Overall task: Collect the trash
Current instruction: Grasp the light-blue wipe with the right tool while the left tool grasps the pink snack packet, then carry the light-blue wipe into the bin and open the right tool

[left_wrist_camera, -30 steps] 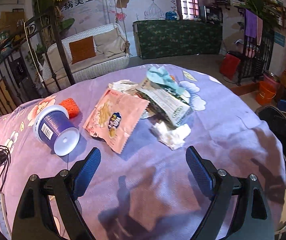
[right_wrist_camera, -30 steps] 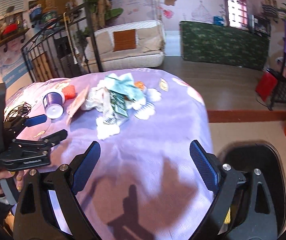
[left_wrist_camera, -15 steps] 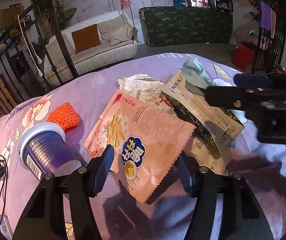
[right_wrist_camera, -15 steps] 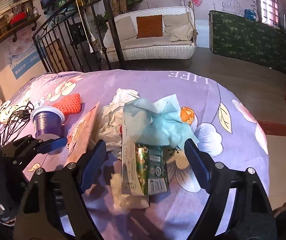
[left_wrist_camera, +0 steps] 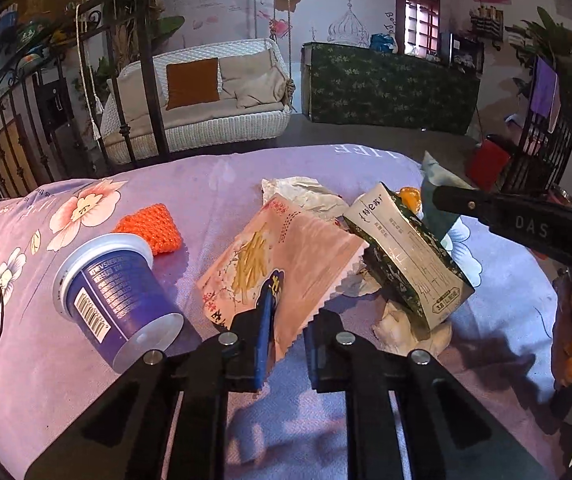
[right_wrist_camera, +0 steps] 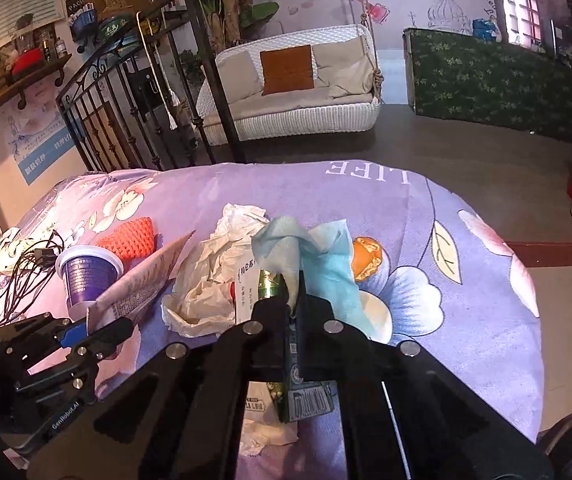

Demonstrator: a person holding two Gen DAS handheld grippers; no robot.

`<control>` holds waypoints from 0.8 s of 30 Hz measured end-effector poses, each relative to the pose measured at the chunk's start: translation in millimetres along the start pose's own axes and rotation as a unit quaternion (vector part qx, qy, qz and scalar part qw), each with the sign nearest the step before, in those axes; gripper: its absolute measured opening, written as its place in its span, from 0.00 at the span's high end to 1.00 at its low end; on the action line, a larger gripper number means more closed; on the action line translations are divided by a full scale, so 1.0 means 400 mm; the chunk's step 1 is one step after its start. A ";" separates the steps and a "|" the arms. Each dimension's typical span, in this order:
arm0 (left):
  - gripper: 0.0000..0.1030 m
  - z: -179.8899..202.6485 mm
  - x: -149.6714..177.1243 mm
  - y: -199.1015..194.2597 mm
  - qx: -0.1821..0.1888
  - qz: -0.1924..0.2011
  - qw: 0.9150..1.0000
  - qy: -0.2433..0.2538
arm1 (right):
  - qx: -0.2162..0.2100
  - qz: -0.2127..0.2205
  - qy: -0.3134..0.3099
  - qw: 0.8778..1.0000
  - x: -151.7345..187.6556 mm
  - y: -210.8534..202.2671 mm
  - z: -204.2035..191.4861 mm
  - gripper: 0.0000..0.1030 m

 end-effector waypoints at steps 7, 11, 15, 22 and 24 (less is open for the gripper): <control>0.93 -0.010 0.021 -0.085 0.014 0.028 0.999 -0.014 | 0.007 0.033 -0.002 0.999 0.035 -0.117 0.012 0.97; 0.94 -0.008 0.039 -0.135 0.033 0.033 0.998 -0.032 | 0.003 0.045 0.005 0.999 0.070 -0.192 0.017 0.97; 0.94 0.010 0.064 -0.187 0.055 0.041 0.997 -0.044 | 0.006 0.047 0.015 0.999 0.120 -0.260 0.025 0.97; 0.94 0.081 0.113 -0.282 0.095 0.055 0.993 -0.039 | 0.020 0.054 0.046 0.997 0.214 -0.376 0.055 0.97; 0.94 0.108 0.129 -0.303 0.110 0.055 0.992 -0.039 | 0.031 0.056 0.051 0.997 0.240 -0.409 0.067 0.97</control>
Point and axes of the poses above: each gripper's, at about its wrist camera, not at the fingertips, and y roughly the way its jaws point, z to its right, x to its underside, the point moved 1 cm from there along y, roughly the way its jaws point, and after that the axes turned 9 degrees about -y, right-handed, at the moved point
